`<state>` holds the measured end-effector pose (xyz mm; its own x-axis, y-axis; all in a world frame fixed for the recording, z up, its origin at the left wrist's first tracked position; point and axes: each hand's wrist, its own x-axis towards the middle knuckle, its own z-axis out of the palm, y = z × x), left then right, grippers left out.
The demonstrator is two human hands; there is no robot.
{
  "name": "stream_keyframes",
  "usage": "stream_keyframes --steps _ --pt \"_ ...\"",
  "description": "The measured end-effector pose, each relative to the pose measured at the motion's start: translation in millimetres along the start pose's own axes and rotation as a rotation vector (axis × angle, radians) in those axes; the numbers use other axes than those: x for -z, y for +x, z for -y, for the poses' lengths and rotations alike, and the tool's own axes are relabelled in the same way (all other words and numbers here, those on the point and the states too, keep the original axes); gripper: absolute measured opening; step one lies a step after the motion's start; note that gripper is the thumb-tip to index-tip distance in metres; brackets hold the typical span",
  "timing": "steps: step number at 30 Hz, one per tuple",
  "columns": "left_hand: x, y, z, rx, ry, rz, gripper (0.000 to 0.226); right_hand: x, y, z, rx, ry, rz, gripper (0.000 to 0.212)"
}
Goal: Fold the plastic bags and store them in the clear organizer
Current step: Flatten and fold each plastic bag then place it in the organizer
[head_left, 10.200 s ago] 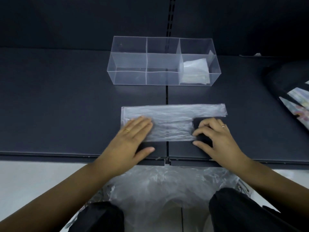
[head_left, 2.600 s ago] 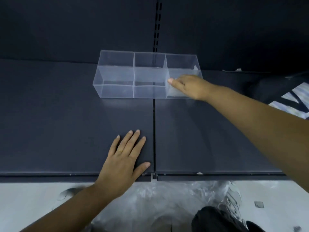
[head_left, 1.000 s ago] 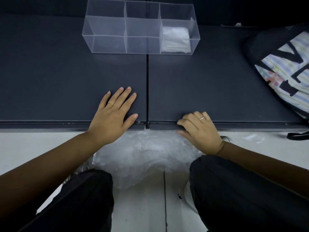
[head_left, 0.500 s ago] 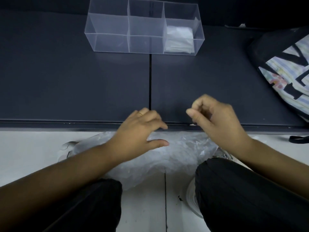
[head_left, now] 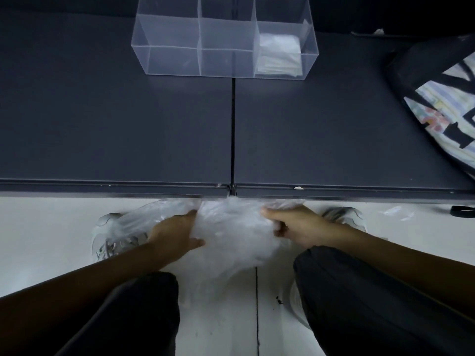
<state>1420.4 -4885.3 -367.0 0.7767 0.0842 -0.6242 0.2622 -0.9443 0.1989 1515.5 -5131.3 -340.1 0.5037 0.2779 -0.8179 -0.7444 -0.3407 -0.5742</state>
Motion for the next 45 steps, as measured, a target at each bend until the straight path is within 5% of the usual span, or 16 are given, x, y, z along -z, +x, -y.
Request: stream_keyframes --steps 3,5,11,13,15,16,19,22,25,28,31,36,38,40,43,45 --pt "15 6 7 0.016 0.082 -0.152 0.020 9 -23 10 0.022 -0.452 0.003 0.035" --pt "25 8 15 0.050 0.133 -0.238 0.010 17 -42 22 0.111 -0.631 0.004 0.033" --pt "28 7 29 0.105 0.164 0.086 0.045 35 -87 60 0.552 -0.900 -0.046 0.021" --pt "34 7 28 0.059 0.052 0.124 0.070 28 -78 49 0.479 -1.079 0.082 0.042" --pt "40 7 22 -0.014 -0.134 0.118 0.082 14 -55 22 0.205 -1.330 0.174 0.082" --pt "42 6 17 -0.041 -0.210 0.118 0.080 8 -42 8 0.111 -1.406 0.183 0.084" --pt "35 7 9 -0.098 -0.183 0.091 0.039 1 -20 -4 0.168 -1.357 0.203 0.014" --pt "39 5 15 -0.032 -0.066 0.016 0.030 14 -35 25 0.377 -1.183 0.204 0.039" --pt "48 5 25 0.086 0.013 -0.050 0.018 30 -69 67 0.586 -0.758 0.116 0.042" --pt "69 -6 26 0.034 0.022 0.226 0.038 46 -89 105 0.700 -0.512 0.036 0.049" --pt "124 -33 16 -0.080 -0.300 0.352 0.077 48 -91 129 0.777 -0.415 -0.005 0.065" --pt "180 -58 -33 -0.353 -0.984 -0.196 0.056 29 -81 148 0.727 -0.255 0.072 0.060" --pt "178 -56 -57 -0.300 -1.363 0.028 0.069 20 -76 148 0.663 -0.134 0.141 0.053" --pt "171 -52 -73 -0.196 -1.648 0.255 0.058 13 -71 143 0.552 -0.070 0.154 0.059" --pt "164 -46 -80 -0.048 -1.740 0.135 0.033 9 -69 134 0.491 -0.226 -0.004 0.045" --pt "162 -41 -78 0.019 -1.730 0.027 0.032 13 -79 132 0.688 -0.385 -0.220 0.038"
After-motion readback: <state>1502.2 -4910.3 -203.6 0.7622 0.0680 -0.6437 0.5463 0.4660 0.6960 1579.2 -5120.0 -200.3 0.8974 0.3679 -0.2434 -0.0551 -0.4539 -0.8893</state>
